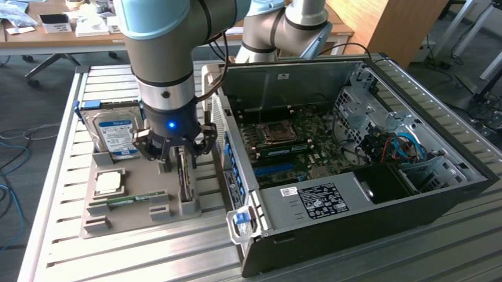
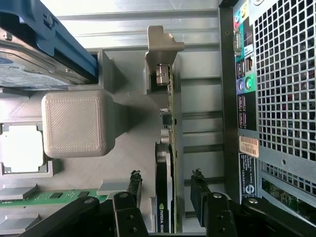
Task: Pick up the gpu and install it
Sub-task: 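Pick up the gpu and move the gpu toward the slot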
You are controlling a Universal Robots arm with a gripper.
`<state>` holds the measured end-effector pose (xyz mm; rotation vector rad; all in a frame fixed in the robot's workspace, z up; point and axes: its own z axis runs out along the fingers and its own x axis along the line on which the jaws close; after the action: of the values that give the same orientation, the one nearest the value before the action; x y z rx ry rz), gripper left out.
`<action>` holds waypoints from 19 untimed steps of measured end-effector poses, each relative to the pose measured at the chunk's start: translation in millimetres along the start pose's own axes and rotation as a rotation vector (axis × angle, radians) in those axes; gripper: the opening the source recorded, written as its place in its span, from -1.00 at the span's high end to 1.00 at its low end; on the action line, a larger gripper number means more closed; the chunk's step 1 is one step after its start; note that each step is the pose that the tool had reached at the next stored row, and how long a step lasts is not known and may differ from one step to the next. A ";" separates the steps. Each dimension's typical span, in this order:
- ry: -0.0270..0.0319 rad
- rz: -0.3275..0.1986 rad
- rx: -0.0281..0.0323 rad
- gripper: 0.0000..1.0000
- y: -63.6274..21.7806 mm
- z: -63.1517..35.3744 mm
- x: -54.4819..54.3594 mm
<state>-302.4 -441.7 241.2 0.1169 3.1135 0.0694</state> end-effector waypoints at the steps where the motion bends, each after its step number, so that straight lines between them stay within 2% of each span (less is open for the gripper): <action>1: 0.0000 0.000 0.0001 -0.06 0.2 1.1 0.1; 5: 0.0002 0.000 0.0003 -0.06 1.5 5.2 0.5; 14: 0.0001 0.000 0.0001 -0.06 1.6 5.4 0.5; 16: 0.0001 0.000 0.0001 -0.04 1.6 5.4 0.5; 17: 0.0002 0.000 0.0001 0.10 1.6 5.4 0.5; 19: 0.0001 0.000 0.0001 0.10 1.6 5.4 0.5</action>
<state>-302.6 -439.9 235.9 0.1171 3.1136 0.0693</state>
